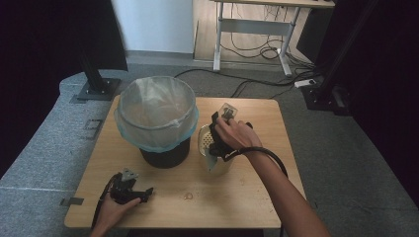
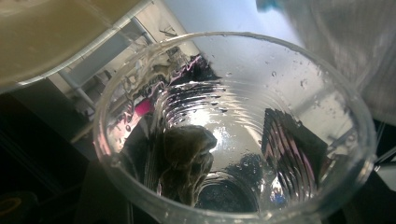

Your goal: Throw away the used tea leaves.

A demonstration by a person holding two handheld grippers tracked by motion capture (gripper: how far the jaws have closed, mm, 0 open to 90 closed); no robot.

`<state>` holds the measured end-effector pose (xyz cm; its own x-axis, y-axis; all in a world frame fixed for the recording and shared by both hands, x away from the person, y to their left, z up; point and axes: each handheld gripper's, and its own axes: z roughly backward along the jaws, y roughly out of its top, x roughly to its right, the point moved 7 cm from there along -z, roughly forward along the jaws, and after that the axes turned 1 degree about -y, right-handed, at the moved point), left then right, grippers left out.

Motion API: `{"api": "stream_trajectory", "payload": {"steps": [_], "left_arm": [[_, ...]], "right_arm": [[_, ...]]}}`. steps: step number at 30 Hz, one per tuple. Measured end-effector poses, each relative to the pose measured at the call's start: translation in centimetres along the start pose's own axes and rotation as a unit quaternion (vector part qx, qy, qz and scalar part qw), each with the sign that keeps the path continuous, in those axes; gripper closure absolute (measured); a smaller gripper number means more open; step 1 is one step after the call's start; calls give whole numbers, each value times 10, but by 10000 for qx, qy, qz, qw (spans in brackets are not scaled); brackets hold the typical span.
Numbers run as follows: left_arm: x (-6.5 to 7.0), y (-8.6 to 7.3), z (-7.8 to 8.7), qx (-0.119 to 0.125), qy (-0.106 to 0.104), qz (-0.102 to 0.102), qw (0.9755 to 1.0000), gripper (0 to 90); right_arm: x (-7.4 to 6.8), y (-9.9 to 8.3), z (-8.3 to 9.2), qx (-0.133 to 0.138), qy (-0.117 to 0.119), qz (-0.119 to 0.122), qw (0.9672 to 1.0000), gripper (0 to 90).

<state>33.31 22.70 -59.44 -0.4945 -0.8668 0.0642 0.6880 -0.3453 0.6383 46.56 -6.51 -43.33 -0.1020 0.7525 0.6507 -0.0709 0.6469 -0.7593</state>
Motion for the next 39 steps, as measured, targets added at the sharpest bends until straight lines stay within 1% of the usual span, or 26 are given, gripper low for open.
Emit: {"api": "stream_trajectory", "payload": {"steps": [1,2,3,4,6,10,13,16,18,21,22,24,25,26,27,28,29,30,31,32,33,34,35,36,38,39], "left_arm": [[0,0,0,0,3,2,10000,89],[0,0,0,-2,7,5,10000,89],[0,0,0,-5,4,5,10000,89],[0,0,0,-10,-3,3,10000,89],[0,0,0,-3,2,1,10000,89],[0,0,0,-1,5,10,10000,89],[0,0,0,-6,12,6,10000,89],[0,0,0,-11,11,2,10000,89],[0,0,0,-9,2,4,10000,89],[0,0,1,-11,-6,10,10000,89],[0,0,1,-6,-3,14,10000,89],[-1,0,0,-4,4,18,10000,89],[0,0,0,-20,5,8,10000,88],[0,0,0,-22,3,2,10000,85],[0,0,0,-24,5,-2,10000,84],[0,0,0,-32,3,-5,10000,84],[0,0,0,-36,1,-7,10000,84],[0,0,0,-37,1,-1,10000,84],[0,0,0,-40,6,-2,10000,84],[1,0,0,-42,4,-1,10000,84],[1,0,0,-47,-9,-4,10000,84],[0,-1,1,-49,-18,-3,10000,84],[0,0,1,-46,-17,-8,10000,84],[0,0,1,-45,-14,-4,10000,84],[1,0,0,-49,-7,-3,10000,82],[1,0,0,-52,-9,-4,10000,83]], "right_arm": [[-3,0,-1,-48,68,131,9999,412],[-3,0,-1,-48,68,131,9999,412],[-6,4,1,21,60,309,9995,414],[-8,7,3,74,74,233,9997,416],[-10,5,1,47,93,-151,9998,417],[-13,0,1,-24,93,-41,9999,421],[-10,-3,2,-43,48,-260,9996,426],[-5,-7,1,-112,14,-296,9995,426],[-3,-8,1,-69,19,-453,9989,426],[-2,-10,1,-65,-3,-459,9989,427],[3,-19,-3,-232,-88,-578,9980,429],[4,-21,-6,-314,-46,-567,9979,427],[2,-15,-6,-230,51,-322,9992,425],[-2,1,0,-17,15,111,9999,425],[-4,11,6,185,-40,312,9993,427],[-4,14,8,267,-48,261,9993,428],[-3,10,5,217,-46,-33,9997,428],[-3,1,0,-6,-3,-270,9996,427],[-8,0,-1,-117,145,117,9998,427],[-8,0,-1,-117,145,117,9998,427],[-8,7,4,87,46,50,9999,429],[-5,3,2,19,35,-238,9997,429],[-5,3,2,19,35,-238,9997,429],[-2,-2,0,-87,30,-394,9992,429],[-1,1,3,-46,-19,130,9999,429],[3,-2,4,-20,-62,-214,9998,430]]}}
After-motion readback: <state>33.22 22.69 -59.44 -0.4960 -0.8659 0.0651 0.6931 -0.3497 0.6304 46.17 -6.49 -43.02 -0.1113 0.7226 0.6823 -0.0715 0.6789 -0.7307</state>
